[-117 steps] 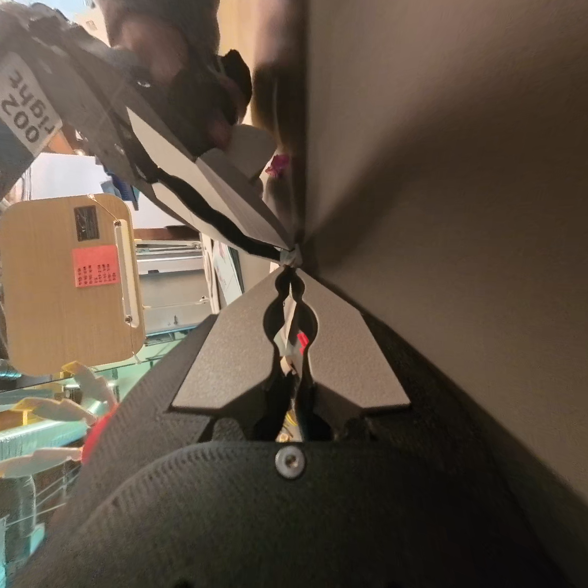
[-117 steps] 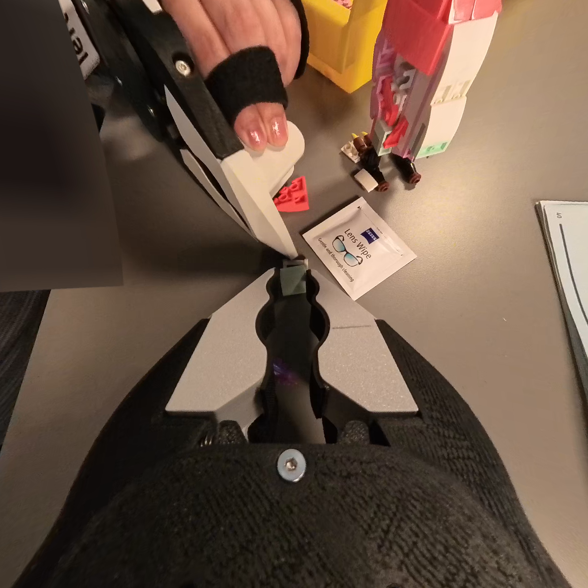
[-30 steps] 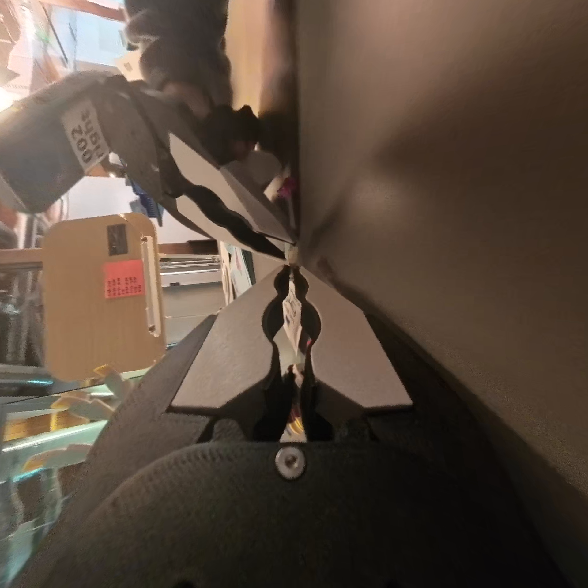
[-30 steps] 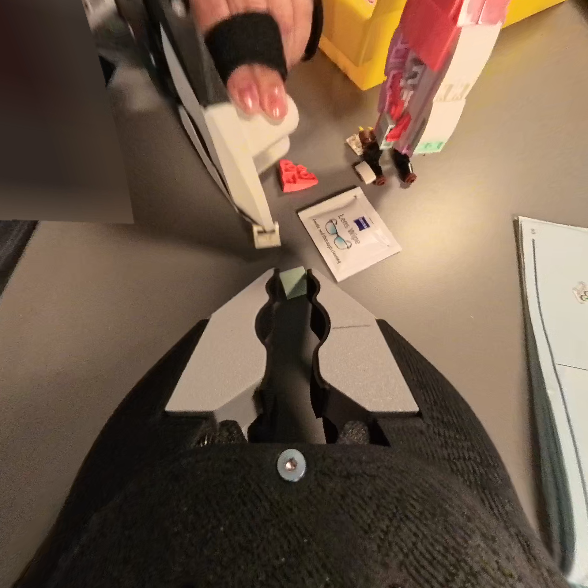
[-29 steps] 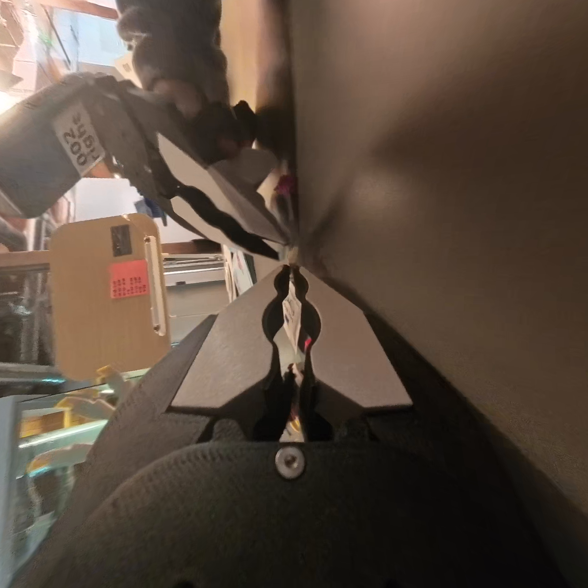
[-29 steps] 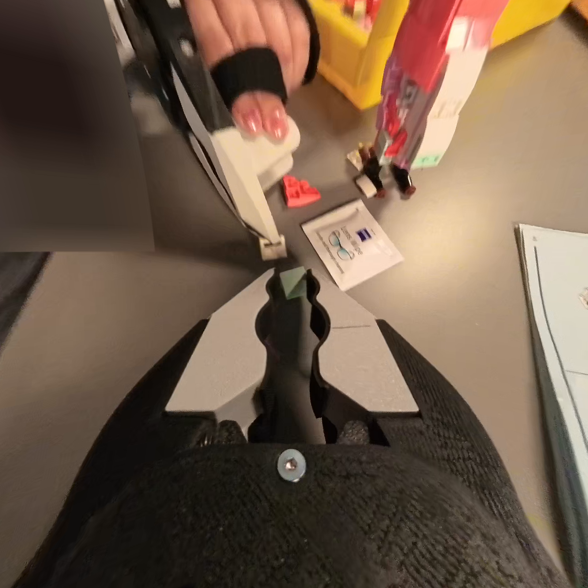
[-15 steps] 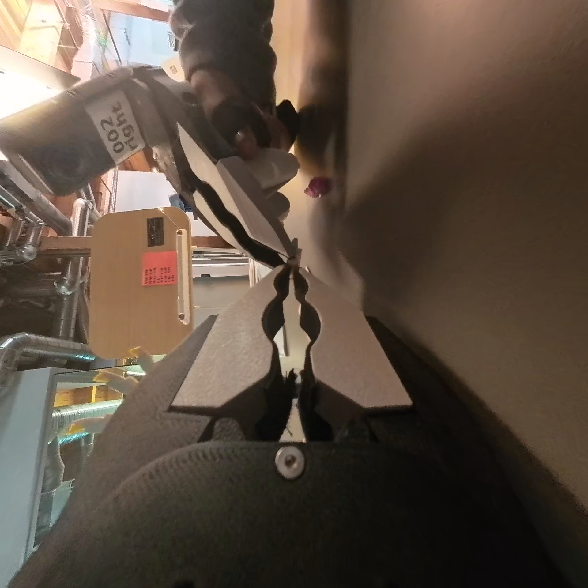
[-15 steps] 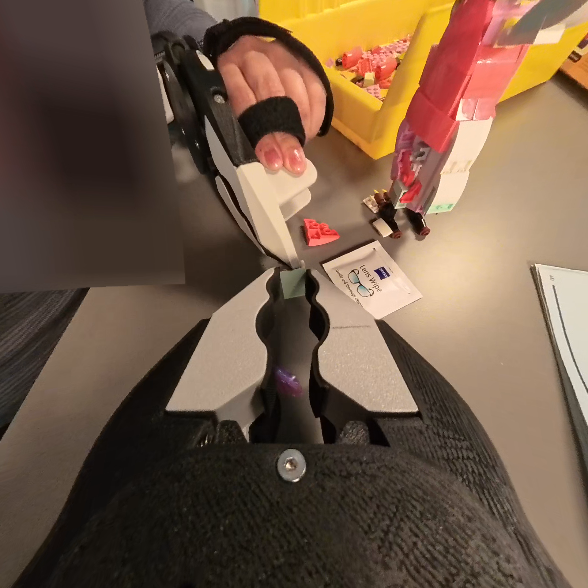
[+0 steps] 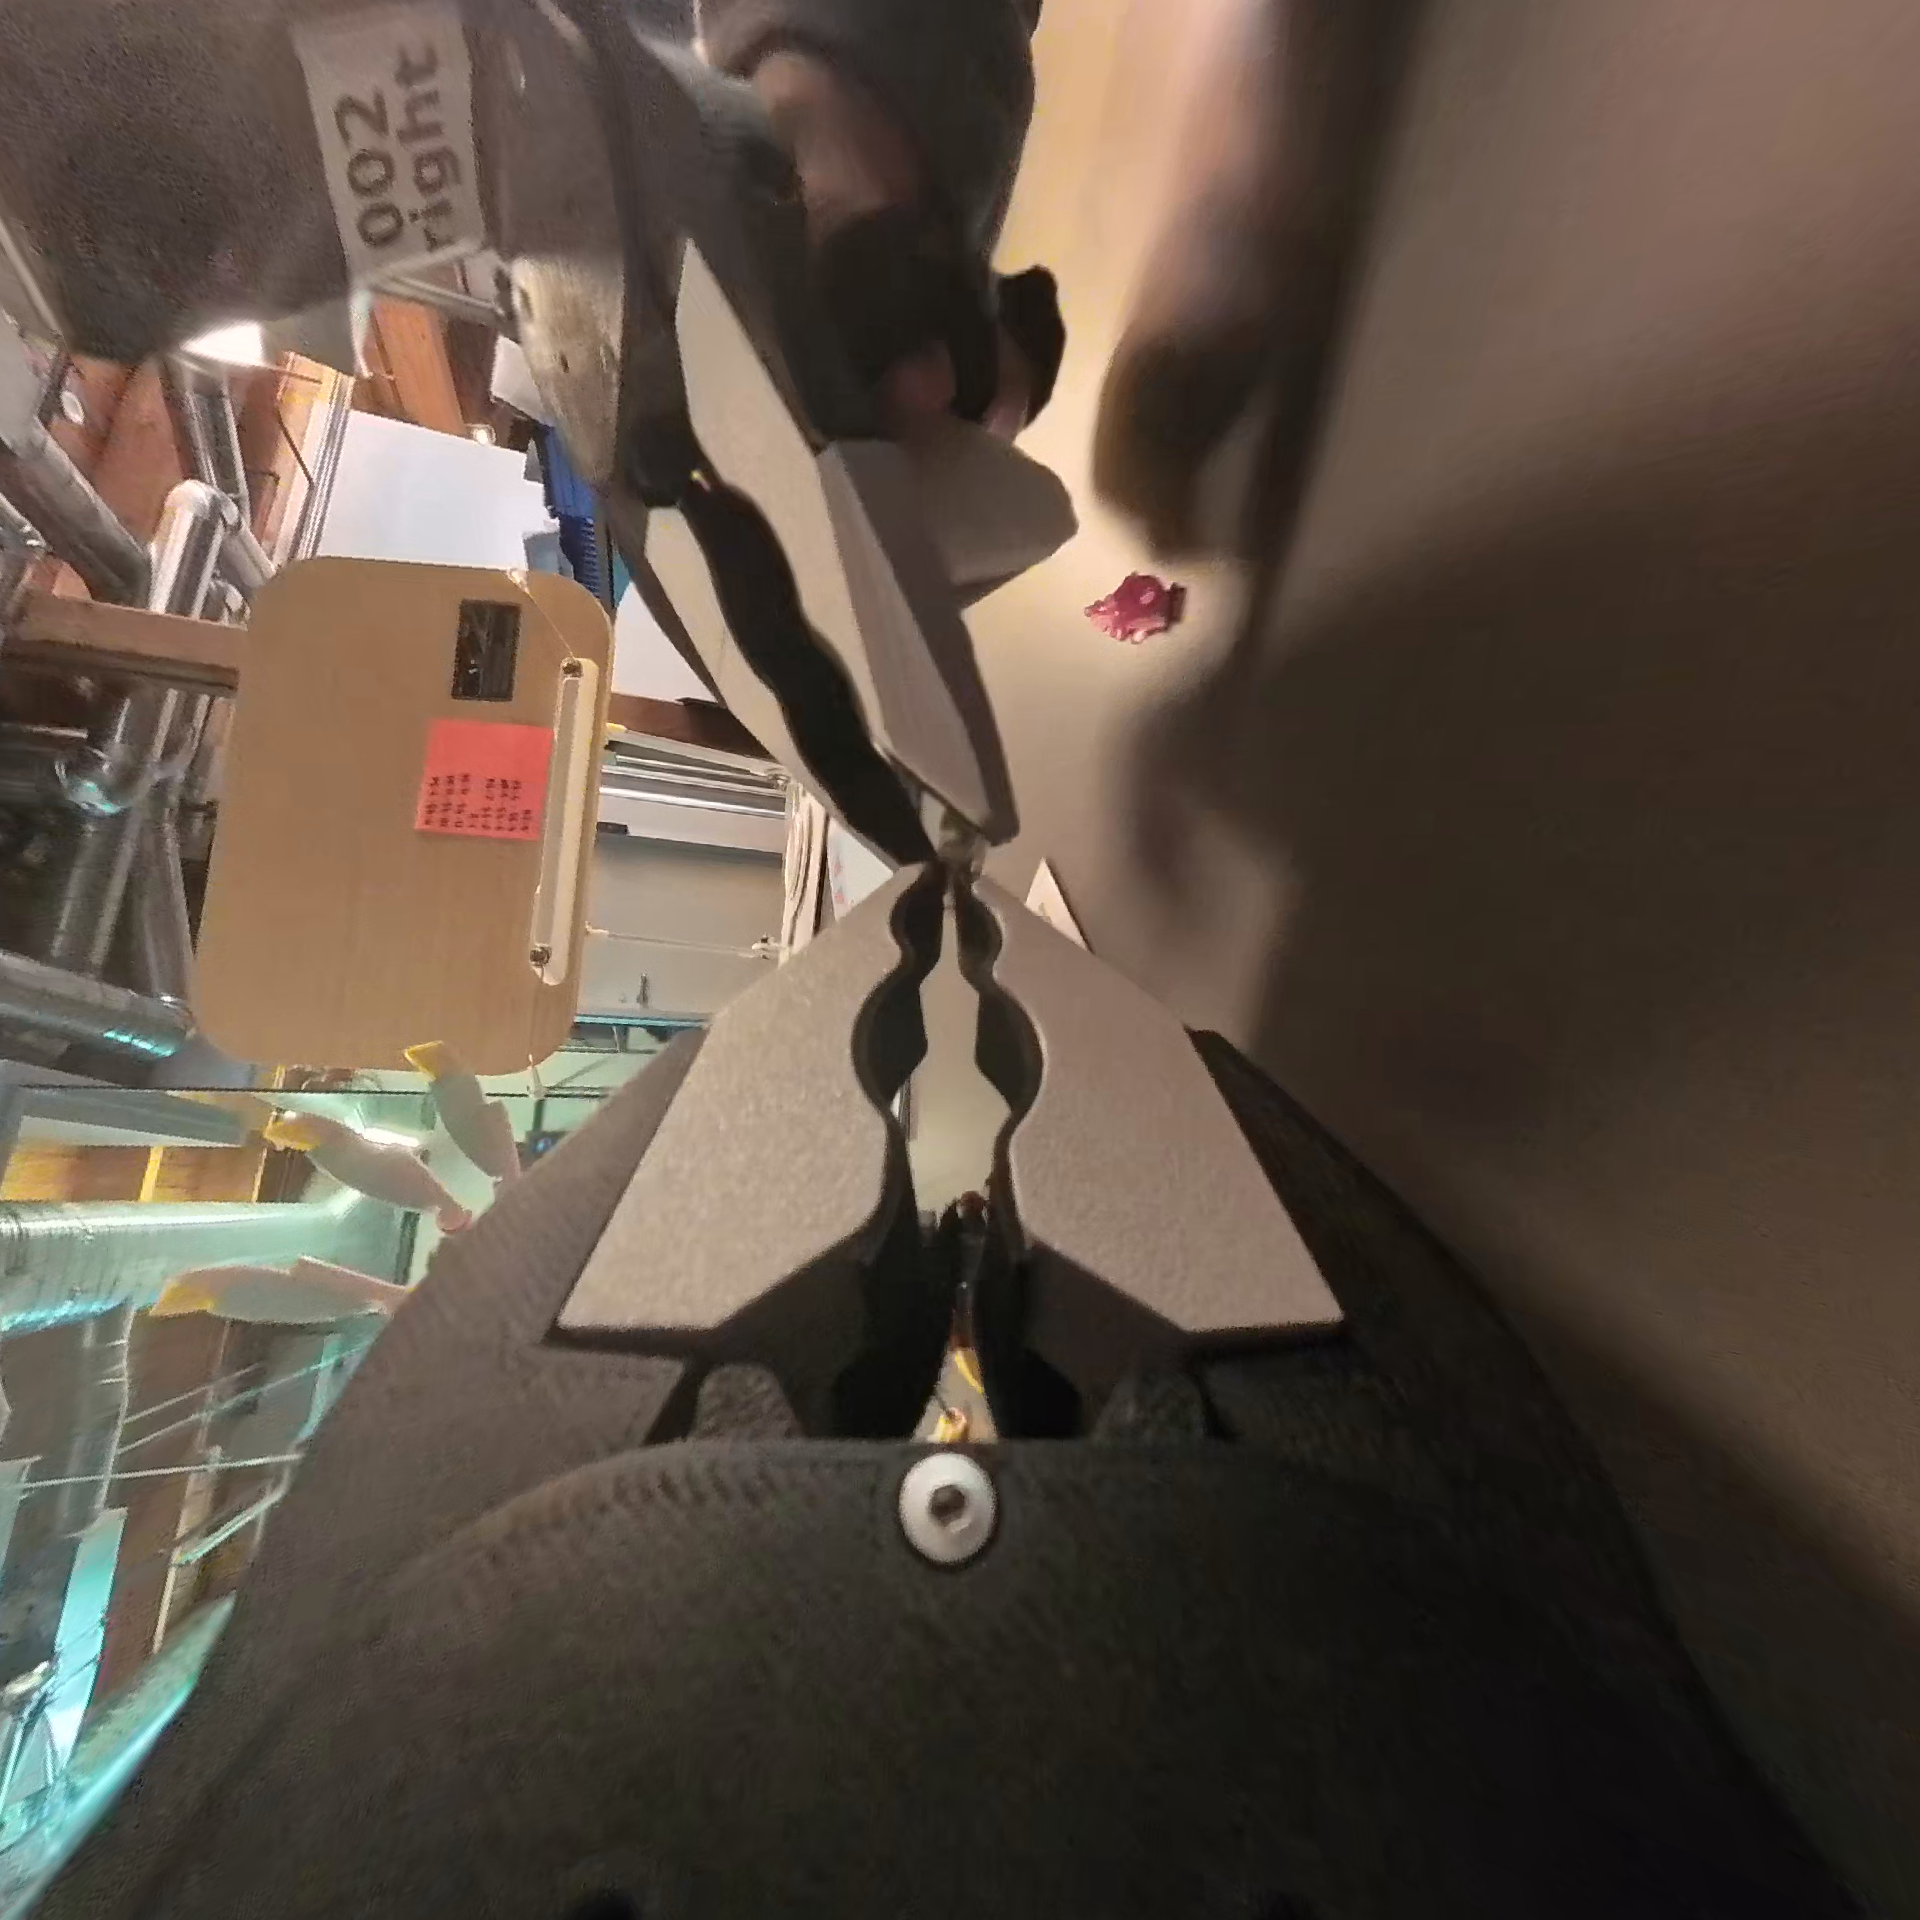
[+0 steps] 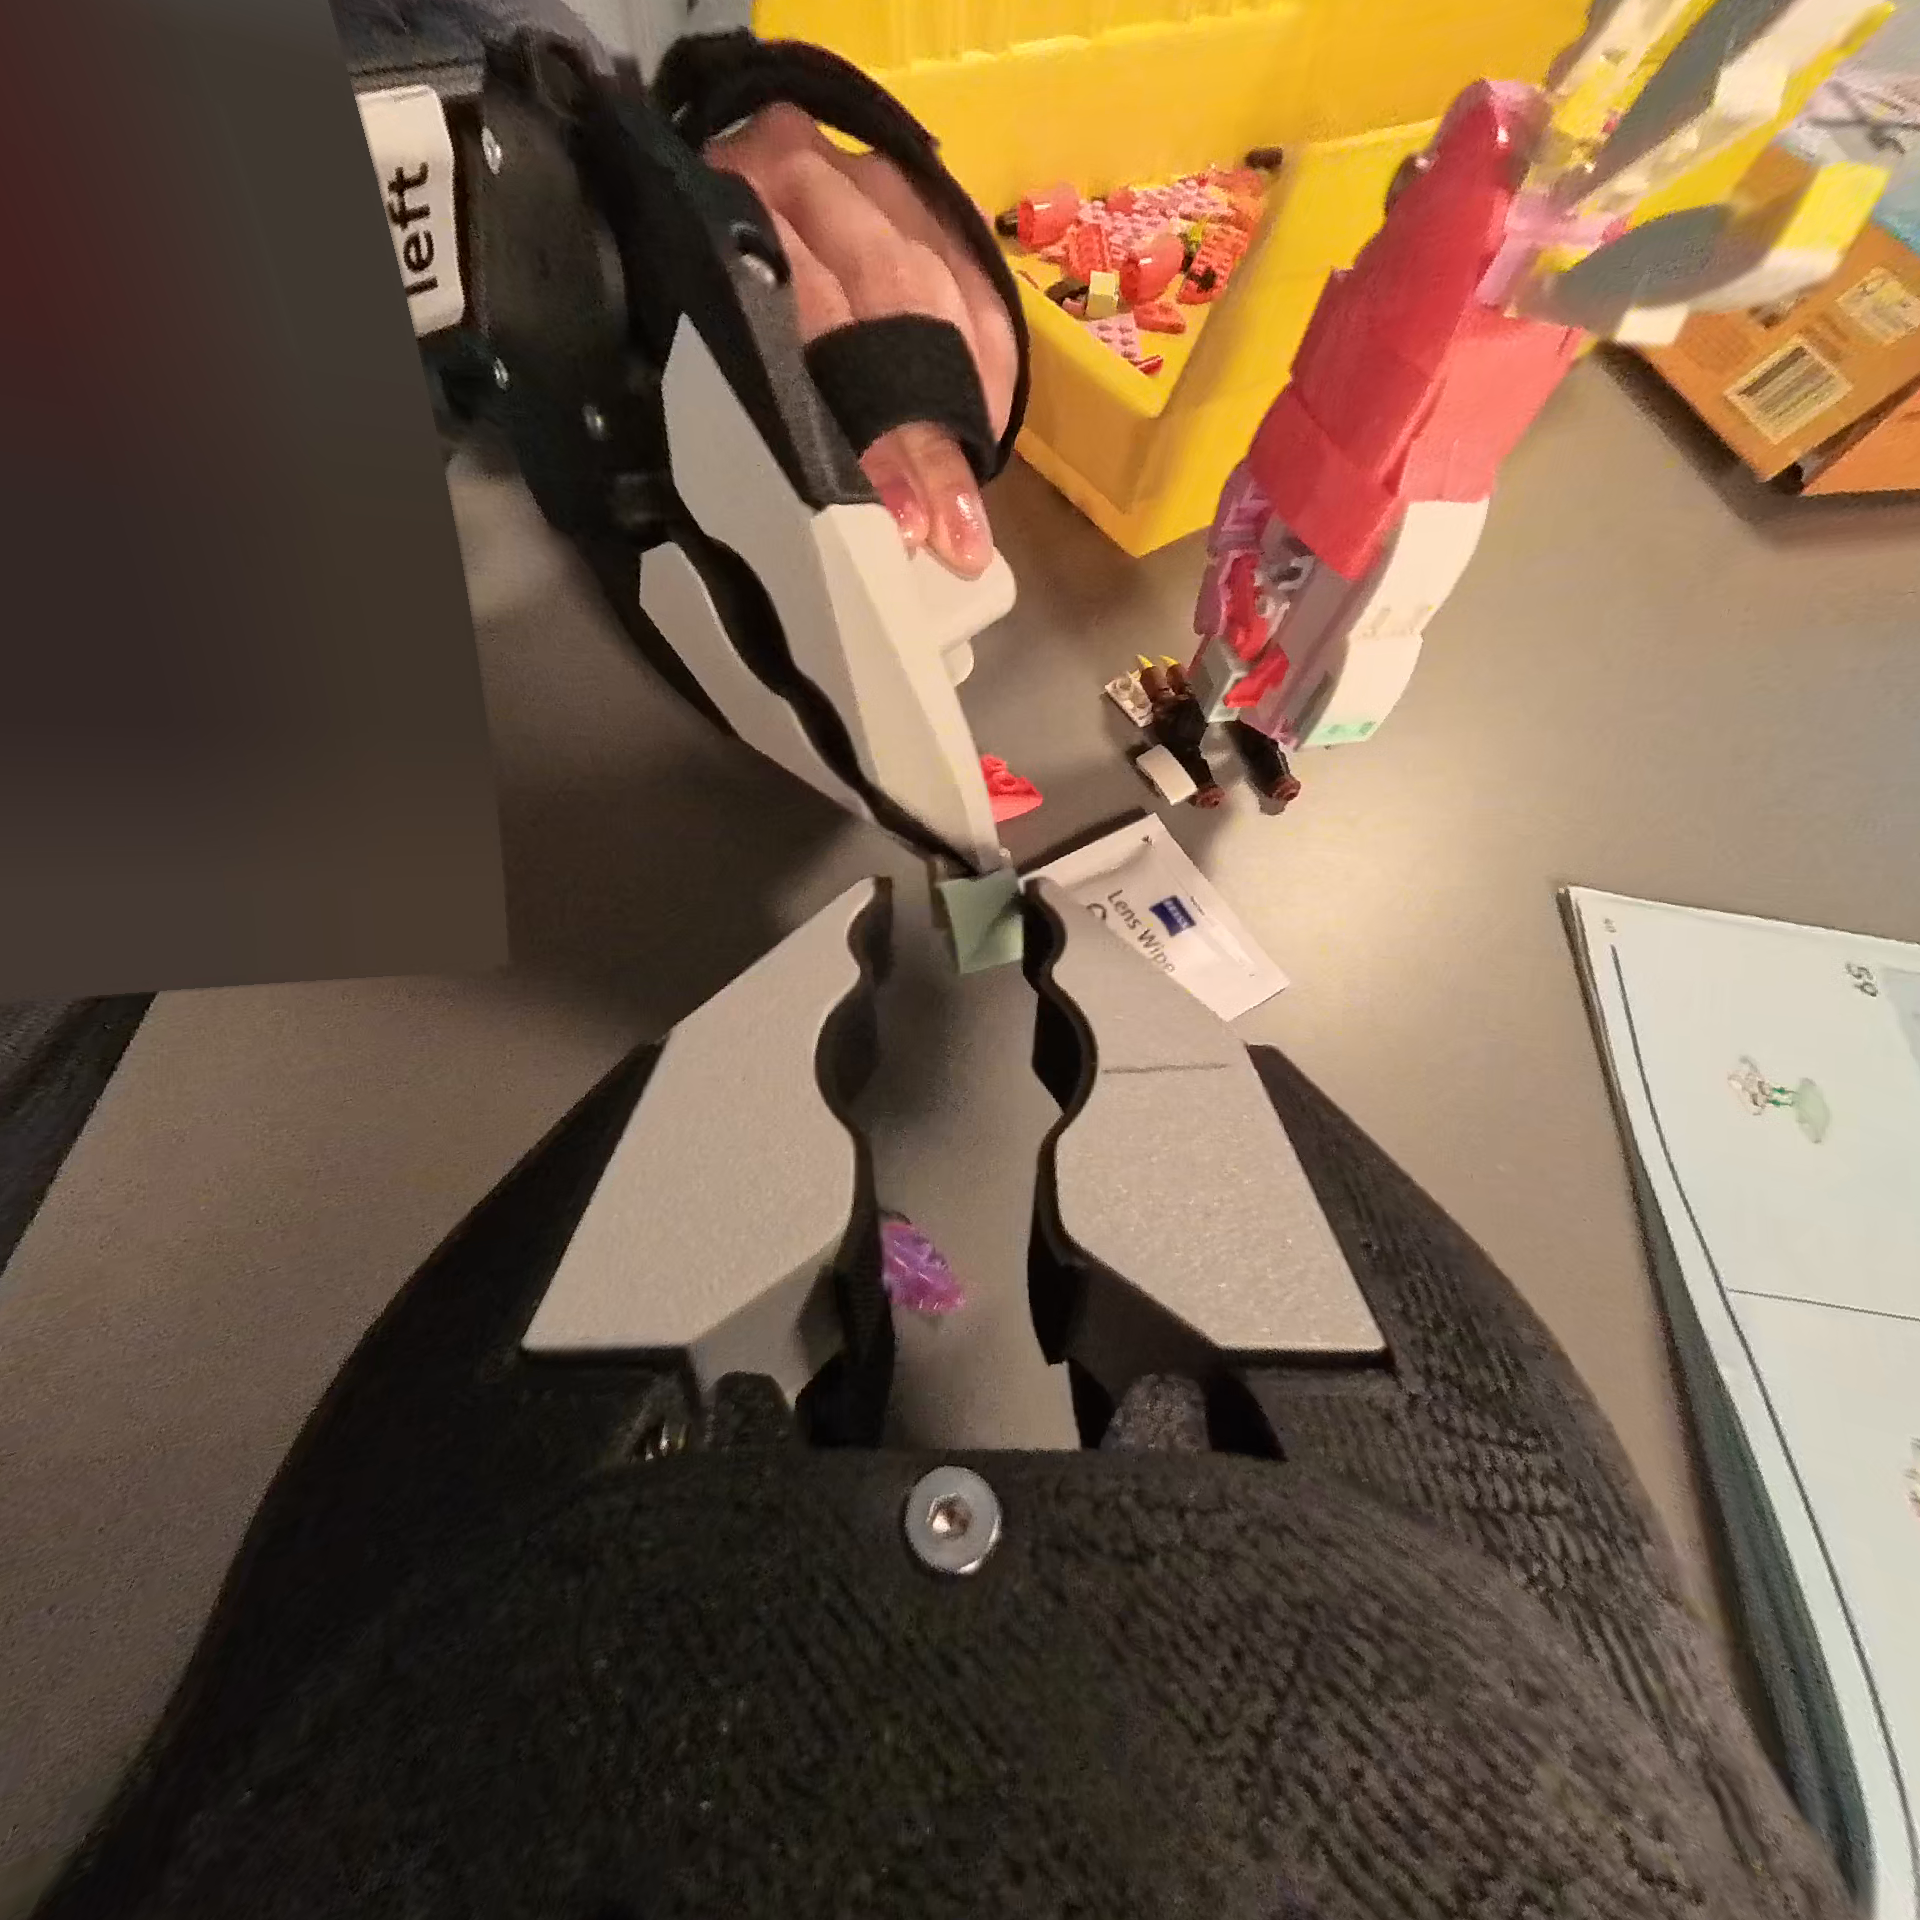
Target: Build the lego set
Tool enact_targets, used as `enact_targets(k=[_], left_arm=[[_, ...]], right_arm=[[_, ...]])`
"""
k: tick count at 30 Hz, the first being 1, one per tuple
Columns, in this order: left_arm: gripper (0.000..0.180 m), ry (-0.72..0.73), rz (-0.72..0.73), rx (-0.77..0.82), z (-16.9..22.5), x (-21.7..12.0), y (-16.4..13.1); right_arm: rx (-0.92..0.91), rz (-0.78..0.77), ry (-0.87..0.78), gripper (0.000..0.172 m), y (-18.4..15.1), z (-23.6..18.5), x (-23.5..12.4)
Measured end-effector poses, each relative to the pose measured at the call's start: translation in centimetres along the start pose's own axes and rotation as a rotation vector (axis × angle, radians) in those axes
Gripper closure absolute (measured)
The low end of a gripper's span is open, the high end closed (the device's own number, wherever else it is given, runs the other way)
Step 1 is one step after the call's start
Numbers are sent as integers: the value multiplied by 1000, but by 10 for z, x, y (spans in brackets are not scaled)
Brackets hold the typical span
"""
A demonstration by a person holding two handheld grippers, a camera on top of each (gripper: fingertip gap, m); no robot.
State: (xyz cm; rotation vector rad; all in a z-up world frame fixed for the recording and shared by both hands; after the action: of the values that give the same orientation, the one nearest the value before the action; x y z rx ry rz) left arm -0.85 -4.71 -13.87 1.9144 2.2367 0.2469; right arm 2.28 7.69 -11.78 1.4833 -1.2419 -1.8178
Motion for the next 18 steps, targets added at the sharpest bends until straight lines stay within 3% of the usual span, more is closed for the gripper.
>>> enact_targets(k=[4,10,18], left_arm=[[179,1,-35,-80,-6,2,-2],[180,-22,-84,-246,-14,4,-4],[179,-11,-143,-317,-19,6,-12]], right_arm=[[-88,-56,-93,144,5,-3,3],[-241,-192,-324,160,11,-3,11],[-353,-330,-539,168,16,-3,21]])
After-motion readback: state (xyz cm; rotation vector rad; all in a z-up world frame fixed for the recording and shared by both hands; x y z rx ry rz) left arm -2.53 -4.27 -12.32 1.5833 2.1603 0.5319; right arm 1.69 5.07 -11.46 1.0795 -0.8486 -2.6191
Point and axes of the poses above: each gripper's, where its closed fingertips meet, x out along the fingers, y out of its top, z = x × y across the jaws, the point moved 8 cm from there along -x, back along the fingers, and after that the axes turned 12 degrees about y, right-handed, at the moved point
